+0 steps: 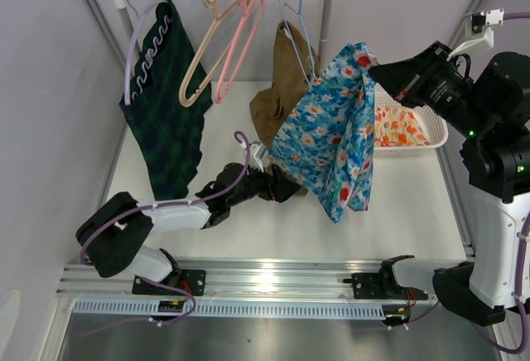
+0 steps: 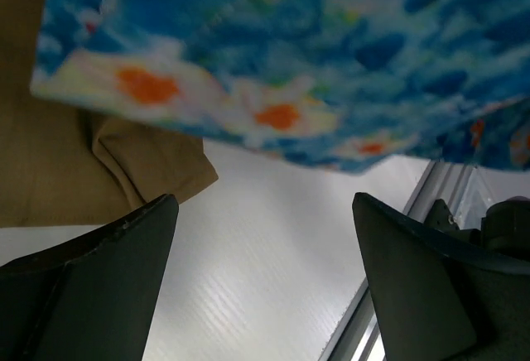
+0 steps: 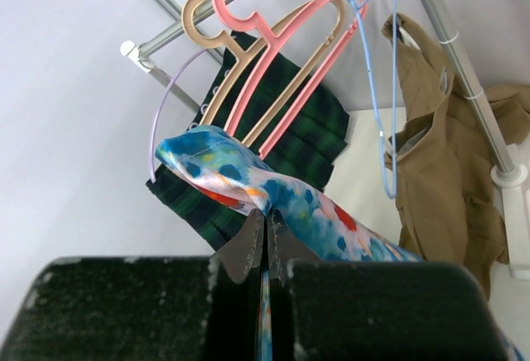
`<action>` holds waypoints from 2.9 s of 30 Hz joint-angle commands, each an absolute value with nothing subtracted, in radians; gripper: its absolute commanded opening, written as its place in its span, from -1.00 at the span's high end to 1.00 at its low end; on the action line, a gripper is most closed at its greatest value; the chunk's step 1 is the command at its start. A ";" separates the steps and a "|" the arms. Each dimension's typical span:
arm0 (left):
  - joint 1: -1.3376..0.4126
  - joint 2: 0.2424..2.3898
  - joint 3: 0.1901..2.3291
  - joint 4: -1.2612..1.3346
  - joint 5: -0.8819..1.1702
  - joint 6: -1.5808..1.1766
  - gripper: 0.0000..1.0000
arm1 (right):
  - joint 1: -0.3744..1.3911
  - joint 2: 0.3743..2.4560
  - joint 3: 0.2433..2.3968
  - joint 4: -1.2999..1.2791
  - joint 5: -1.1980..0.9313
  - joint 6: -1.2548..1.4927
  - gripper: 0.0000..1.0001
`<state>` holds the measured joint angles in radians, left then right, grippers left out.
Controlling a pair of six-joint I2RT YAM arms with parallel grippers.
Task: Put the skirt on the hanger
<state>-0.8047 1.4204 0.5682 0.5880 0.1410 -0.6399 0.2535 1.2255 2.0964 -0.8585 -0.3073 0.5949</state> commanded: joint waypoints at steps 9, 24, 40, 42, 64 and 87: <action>-0.778 1.479 0.440 1.212 0.242 -0.778 -0.88 | 0.258 1.244 2.175 -0.862 -0.394 0.627 1.00; -0.739 1.709 0.557 1.391 0.279 -0.956 -0.81 | 0.256 1.239 2.201 -0.862 -0.414 0.646 1.00; -0.703 1.784 0.589 1.638 0.307 -1.092 -0.82 | 0.259 1.189 2.217 -0.913 -0.417 0.660 1.00; -0.703 1.796 0.600 1.714 0.317 -1.117 -0.80 | 0.258 1.181 2.201 -0.916 -0.414 0.660 1.00; -0.745 1.786 0.722 1.649 0.364 -1.120 -0.91 | 0.258 1.124 2.158 -0.862 -0.456 0.713 1.00; -0.887 1.122 0.638 0.923 0.061 -0.746 1.00 | 0.258 0.941 2.002 -0.871 -0.442 0.727 1.00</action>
